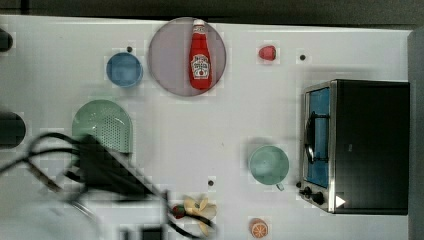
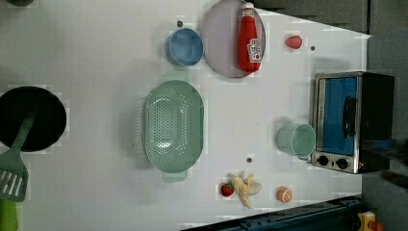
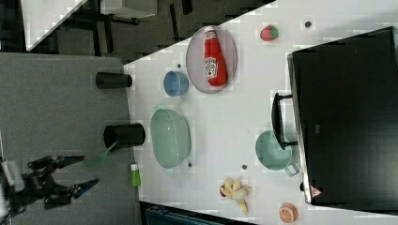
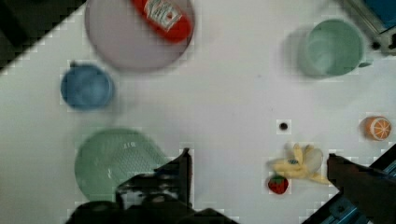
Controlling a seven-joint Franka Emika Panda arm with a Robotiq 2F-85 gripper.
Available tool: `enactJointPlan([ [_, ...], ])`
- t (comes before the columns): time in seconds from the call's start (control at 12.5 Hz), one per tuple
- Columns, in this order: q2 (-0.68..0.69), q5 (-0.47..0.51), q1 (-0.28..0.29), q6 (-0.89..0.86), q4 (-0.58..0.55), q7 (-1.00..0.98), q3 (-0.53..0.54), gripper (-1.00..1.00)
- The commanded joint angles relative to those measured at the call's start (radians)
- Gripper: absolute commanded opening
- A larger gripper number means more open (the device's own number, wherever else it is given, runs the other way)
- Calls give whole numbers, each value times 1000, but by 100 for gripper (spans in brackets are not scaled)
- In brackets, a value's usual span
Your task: Drag strainer left to right.
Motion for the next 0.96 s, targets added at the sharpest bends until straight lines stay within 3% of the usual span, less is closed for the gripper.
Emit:
enactJointPlan([
  [0.08, 111, -16, 17, 70, -47, 126, 113, 100],
  [0.56, 372, -19, 18, 370, -144, 727, 297, 100],
  [0.96, 600, -38, 18, 738, -262, 1056, 315, 100],
])
